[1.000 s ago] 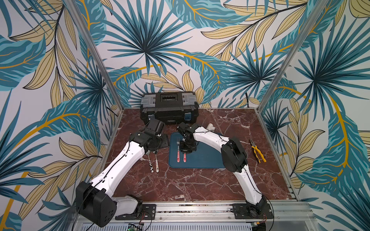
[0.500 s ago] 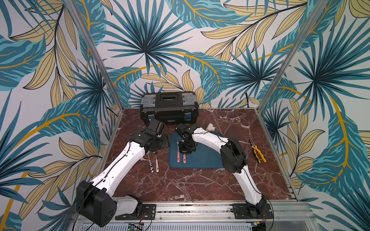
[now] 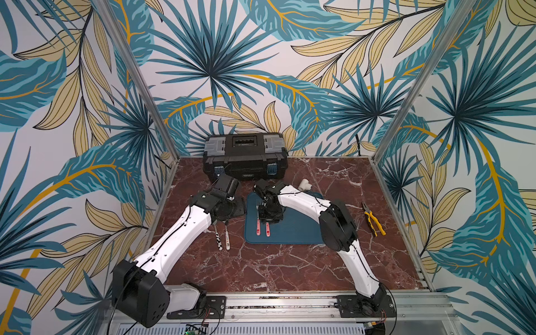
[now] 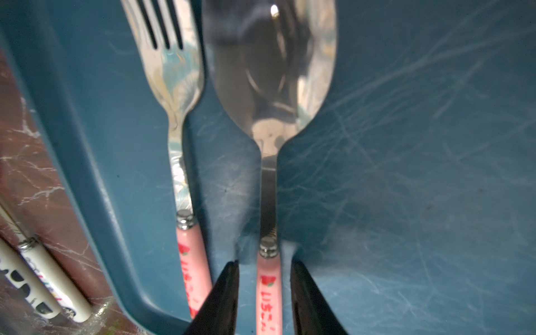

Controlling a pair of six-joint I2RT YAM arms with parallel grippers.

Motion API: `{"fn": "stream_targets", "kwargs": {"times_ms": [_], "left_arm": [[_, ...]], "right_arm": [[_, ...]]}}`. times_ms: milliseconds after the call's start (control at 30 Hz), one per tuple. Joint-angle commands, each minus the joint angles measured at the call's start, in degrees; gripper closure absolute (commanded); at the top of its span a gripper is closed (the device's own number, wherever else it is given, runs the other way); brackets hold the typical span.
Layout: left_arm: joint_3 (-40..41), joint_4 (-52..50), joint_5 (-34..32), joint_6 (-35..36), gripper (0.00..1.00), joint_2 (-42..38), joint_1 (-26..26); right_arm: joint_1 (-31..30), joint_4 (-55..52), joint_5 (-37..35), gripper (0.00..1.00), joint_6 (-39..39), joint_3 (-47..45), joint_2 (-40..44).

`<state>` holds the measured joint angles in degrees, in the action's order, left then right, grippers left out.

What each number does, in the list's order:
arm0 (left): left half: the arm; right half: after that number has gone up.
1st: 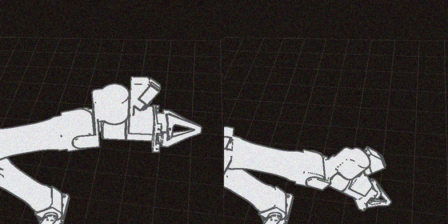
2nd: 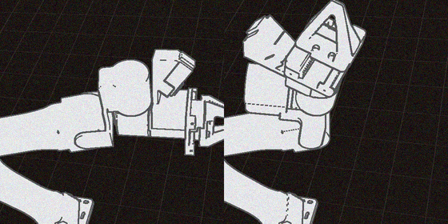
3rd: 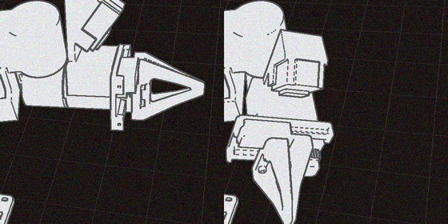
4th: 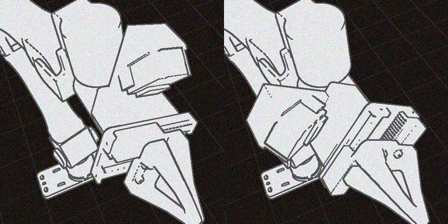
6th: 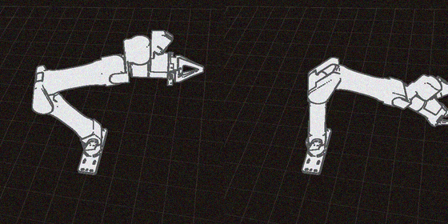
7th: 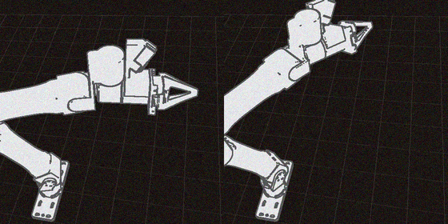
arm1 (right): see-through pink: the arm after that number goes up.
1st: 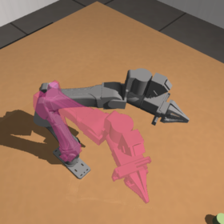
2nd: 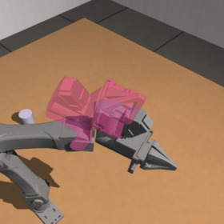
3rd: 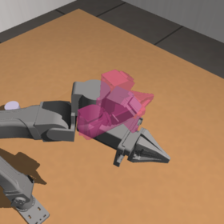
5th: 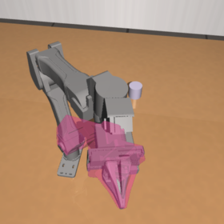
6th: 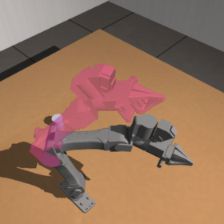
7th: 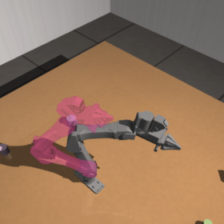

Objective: Set the spoon and fork side by side
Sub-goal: Place the spoon on the tray.

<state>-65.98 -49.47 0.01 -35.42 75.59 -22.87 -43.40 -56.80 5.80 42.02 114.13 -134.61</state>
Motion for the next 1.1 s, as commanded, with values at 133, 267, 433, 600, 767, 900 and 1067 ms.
{"fn": "stream_targets", "kwargs": {"times_ms": [133,267,433,600,767,900,1067], "left_arm": [[1.66,0.52,-0.01,0.39,0.36,-0.46,0.31],[1.77,0.28,-0.19,0.36,0.36,-1.14,0.35],[1.75,-0.09,-0.79,0.38,0.36,-1.76,0.35],[1.78,-0.18,-0.87,0.36,0.36,-1.68,0.37],[1.57,-0.36,-1.05,0.39,0.36,-1.63,0.33],[1.64,-0.49,-1.25,0.53,0.36,-1.85,0.29],[2.05,-0.10,-1.16,0.53,0.36,-1.68,0.30]], "right_arm": [[-0.02,-0.07,-2.97,0.66,0.91,-2.47,-0.45],[-0.02,-0.66,-3.10,0.71,1.22,-2.24,-1.46],[-0.08,-0.16,-3.96,0.77,1.49,-2.33,-1.43],[-0.06,0.93,-3.52,0.83,2.74,-2.12,-1.45],[-0.02,0.89,-3.28,0.86,3.21,-0.49,-2.25],[-0.09,0.44,-3.38,0.86,2.56,0.49,-2.77],[-0.08,0.30,-3.44,0.86,1.79,0.57,-3.20]]}}
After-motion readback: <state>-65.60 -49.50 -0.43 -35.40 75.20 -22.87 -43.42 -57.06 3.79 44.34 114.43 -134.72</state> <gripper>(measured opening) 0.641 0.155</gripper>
